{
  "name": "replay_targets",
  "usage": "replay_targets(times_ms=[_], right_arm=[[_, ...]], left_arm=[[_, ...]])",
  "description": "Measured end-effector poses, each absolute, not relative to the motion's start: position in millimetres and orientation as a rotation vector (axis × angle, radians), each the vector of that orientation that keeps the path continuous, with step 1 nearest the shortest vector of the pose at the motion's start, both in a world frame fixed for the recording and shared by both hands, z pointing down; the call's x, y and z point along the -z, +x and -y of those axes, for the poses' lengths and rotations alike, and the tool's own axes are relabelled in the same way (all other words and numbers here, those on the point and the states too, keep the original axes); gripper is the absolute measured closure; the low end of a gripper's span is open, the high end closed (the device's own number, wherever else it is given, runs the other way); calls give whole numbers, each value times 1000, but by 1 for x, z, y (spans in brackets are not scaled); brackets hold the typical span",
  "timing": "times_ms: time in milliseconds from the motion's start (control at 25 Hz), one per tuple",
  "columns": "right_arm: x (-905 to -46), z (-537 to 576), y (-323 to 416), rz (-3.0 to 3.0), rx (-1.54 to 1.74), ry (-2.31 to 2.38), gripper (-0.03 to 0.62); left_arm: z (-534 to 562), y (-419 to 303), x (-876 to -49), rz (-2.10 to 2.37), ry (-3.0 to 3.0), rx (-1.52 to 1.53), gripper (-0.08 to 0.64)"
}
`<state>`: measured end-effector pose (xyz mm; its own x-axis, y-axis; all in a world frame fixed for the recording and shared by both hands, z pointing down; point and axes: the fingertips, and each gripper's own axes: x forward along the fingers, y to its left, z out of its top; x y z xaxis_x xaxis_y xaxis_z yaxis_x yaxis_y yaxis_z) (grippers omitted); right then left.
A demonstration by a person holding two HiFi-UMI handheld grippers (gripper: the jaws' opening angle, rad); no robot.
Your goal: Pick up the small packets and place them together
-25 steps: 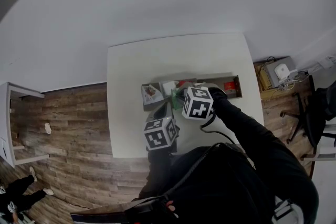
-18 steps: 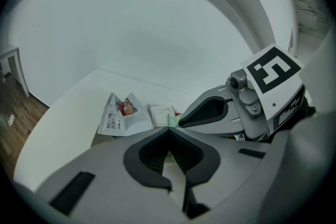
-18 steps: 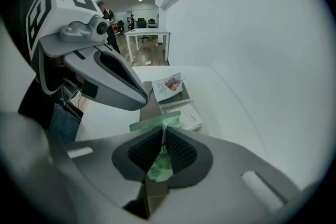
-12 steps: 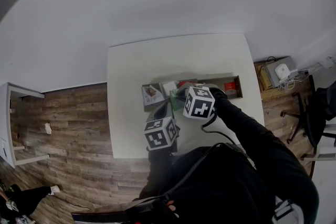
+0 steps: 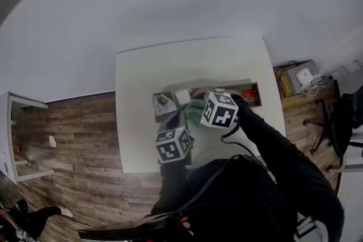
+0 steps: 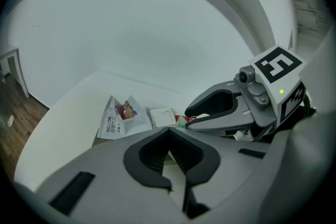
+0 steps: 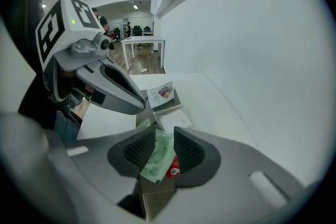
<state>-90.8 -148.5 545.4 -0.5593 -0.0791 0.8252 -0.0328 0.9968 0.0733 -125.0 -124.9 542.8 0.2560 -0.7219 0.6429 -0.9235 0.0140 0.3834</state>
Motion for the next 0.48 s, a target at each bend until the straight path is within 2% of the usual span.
replay_targets(times_ms=[480], right_arm=[[-473,196,-52,2410,-96,442,496]], left_arm=[[136,-122,-517,1526,1820,-303,560]])
